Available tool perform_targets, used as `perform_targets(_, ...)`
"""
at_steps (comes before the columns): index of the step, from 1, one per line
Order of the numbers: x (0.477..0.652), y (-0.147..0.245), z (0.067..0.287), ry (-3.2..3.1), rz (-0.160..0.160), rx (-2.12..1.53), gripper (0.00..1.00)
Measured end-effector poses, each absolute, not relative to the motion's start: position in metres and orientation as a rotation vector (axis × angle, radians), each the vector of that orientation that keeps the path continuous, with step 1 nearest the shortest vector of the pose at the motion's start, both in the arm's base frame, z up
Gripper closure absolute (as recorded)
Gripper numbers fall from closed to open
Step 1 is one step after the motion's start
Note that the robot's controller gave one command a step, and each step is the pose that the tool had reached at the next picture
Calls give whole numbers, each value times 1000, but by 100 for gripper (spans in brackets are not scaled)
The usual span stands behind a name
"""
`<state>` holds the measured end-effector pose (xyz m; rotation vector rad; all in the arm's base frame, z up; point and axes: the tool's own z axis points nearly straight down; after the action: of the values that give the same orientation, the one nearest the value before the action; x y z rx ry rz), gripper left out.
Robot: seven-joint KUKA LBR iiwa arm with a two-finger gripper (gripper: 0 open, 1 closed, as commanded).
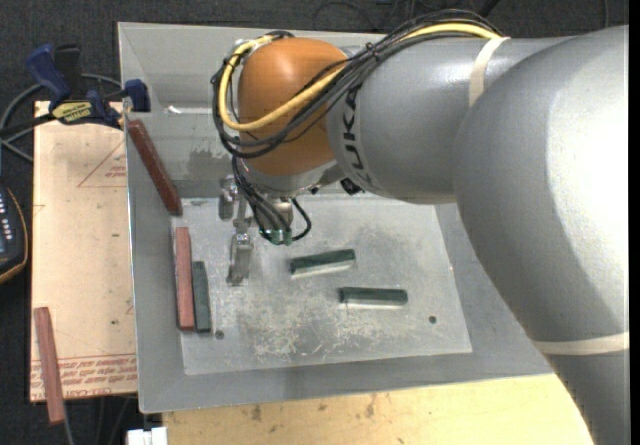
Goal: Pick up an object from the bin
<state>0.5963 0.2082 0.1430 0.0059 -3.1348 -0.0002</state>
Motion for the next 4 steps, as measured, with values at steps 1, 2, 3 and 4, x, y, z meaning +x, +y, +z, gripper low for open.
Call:
perform_targets(1, 649, 164, 138, -3118, 1, 424, 0)
perform_targets(2, 621, 63, 98, -3012, 2, 887, 0)
perform_targets(3, 627, 88, 131, -2578, -1, 1806, 0)
perform_targets(4, 584, 29, 77, -2622, -5, 1719, 0)
